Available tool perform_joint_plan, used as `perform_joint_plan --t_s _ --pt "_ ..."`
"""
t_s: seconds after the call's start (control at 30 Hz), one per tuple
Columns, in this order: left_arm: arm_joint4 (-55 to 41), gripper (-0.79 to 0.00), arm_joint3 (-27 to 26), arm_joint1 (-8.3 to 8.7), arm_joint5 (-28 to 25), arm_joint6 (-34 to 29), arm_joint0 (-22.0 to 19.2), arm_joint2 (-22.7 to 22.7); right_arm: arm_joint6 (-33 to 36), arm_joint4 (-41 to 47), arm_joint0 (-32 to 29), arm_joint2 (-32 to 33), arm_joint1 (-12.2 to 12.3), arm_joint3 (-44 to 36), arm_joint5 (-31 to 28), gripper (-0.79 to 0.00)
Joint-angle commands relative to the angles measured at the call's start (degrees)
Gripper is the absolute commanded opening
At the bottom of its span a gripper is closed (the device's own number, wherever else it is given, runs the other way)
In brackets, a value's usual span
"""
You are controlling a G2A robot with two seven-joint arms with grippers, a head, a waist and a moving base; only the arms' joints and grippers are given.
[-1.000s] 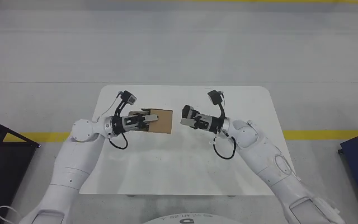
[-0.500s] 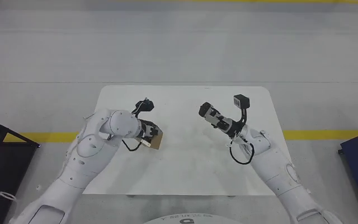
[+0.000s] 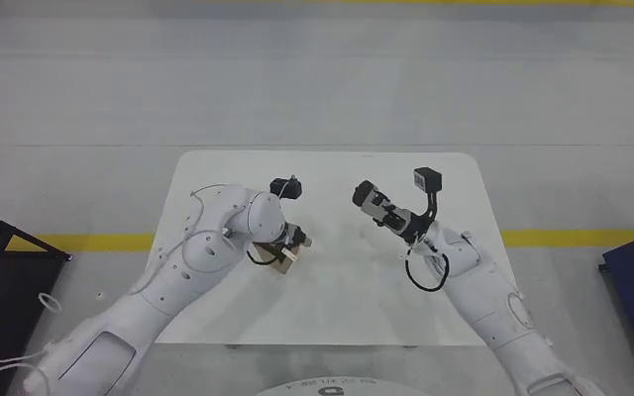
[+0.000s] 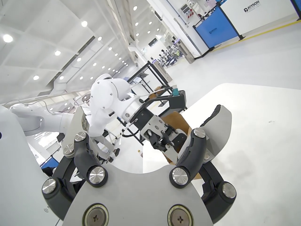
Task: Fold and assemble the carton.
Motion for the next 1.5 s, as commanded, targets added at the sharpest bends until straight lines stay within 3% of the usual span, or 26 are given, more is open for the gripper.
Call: perform_joint_plan --t_s 0.0,0.13,0.33,0.47,0.57,0.7,0.87,0.97,1.0,1.13,1.17,1.37,1.47 --pt "-2.27 0.000 -2.43 0.23 -0.87 1.77 0.46 -2.25 -0.45 -1.15 -0.06 -0.21 -0.09 -0.43 0.62 0.000" --pt "-10.08 0.000 -10.62 1.77 -3.52 4.66 4.51 -11.67 -1.00 -3.56 0.12 -0.79 -0.28 -1.24 2.56 0.000" --pt "-20.58 0.000 -19.66 5.27 -10.80 6.89 18.47 -32.92 -1.14 -6.82 2.03 -2.76 -0.83 -1.76 9.02 0.000" --pt "-31.61 0.000 -17.21 6.52 -16.58 6.31 25.94 -45.18 -1.78 -10.56 3.35 -4.60 -1.34 -2.23 13.79 0.000" --pt "-37.70 0.000 -12.72 6.92 -21.03 6.52 29.82 -49.87 -1.90 -11.89 3.67 -5.19 -1.48 -2.27 15.23 0.000" --pt "-45.53 0.000 -5.10 6.94 -26.22 6.43 31.46 -50.89 -1.90 -11.89 3.67 -5.19 -1.48 -2.27 15.23 0.000" --pt "-55.00 0.000 4.46 6.55 -33.04 7.25 30.68 -49.64 -1.16 -12.16 3.68 -5.71 -1.53 -2.72 15.39 0.000" --pt "-59.96 0.000 9.34 6.18 -36.49 8.21 29.32 -48.43 8.09 -12.17 6.90 -10.44 -2.04 -3.59 16.63 -0.028" --pt "-61.25 0.000 10.84 6.07 -38.15 8.96 28.75 -48.26 9.74 -11.92 8.31 -11.86 -2.36 -3.26 18.08 -0.200" --pt "-68.33 0.000 16.23 5.50 -43.91 11.12 25.78 -47.59 11.91 -13.14 13.21 -17.54 -4.06 -1.37 23.68 -0.573" --pt "-69.19 0.000 16.99 5.40 -44.69 11.40 25.27 -47.35 11.98 -13.50 14.08 -18.73 -4.46 -0.90 24.18 -0.785" --pt "-69.19 0.000 16.99 5.40 -44.69 11.40 25.27 -47.35 13.79 -11.66 16.26 -21.91 -5.56 1.72 20.39 -0.785" --pt "-69.19 0.000 16.99 5.40 -44.69 11.40 25.27 -47.35 15.77 -12.56 17.68 -23.70 -6.11 3.03 23.68 -0.785"
